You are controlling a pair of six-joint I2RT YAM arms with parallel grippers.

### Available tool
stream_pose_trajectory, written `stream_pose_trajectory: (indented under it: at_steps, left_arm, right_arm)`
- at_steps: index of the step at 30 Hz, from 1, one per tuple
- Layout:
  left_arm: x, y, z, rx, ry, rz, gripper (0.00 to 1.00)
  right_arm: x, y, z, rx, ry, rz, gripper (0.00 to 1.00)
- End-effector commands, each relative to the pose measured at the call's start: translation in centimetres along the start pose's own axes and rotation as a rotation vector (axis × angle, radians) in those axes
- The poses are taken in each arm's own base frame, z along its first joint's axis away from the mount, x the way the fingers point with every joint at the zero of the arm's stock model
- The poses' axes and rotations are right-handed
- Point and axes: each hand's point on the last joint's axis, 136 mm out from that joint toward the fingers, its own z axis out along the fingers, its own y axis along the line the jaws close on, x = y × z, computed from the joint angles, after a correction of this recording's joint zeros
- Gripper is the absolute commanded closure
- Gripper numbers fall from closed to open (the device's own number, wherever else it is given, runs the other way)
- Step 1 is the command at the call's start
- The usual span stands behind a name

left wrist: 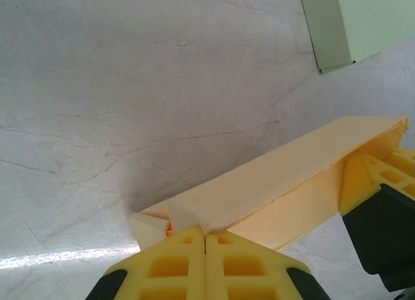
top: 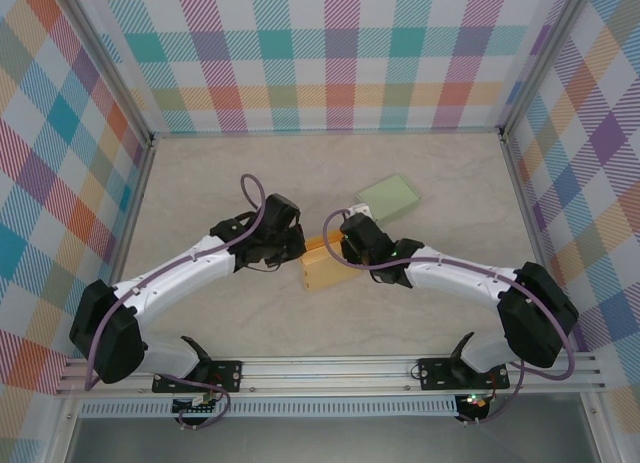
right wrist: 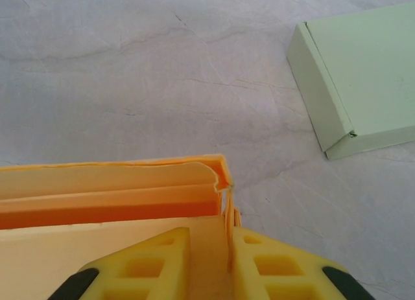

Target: Fold the paper box

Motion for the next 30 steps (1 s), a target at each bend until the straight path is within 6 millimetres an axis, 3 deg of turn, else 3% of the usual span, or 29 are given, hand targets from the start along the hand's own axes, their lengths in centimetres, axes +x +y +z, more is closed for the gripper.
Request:
stream_pose_trajectory:
  at_steps: [1,11,19,30]
  left_arm:
    - [-0.2,-3.6,-0.8,0.142,-0.037,0.032,1.0]
    - [-0.6,-4.7,-1.5,0.166,-0.097,0.059,1.0]
    - [1.3,-4.8,-0.8,0.168,-0.073,0.058,1.0]
    - [3.7,-3.5,0.9,0.104,-0.066,0.095,1.0]
  right_arm:
    - [4.3,1.6,0.6,-0.066,0.12,-0.053,0.79]
    - [3.1,1.3,0.7,-0.054,-0.001,0.012,0.81]
    - [3.4,1.1,0.8,-0.04,-0.027,0.017,0.82]
    - [3.5,1.0,0.8,-0.043,-0.052,0.034,0.85]
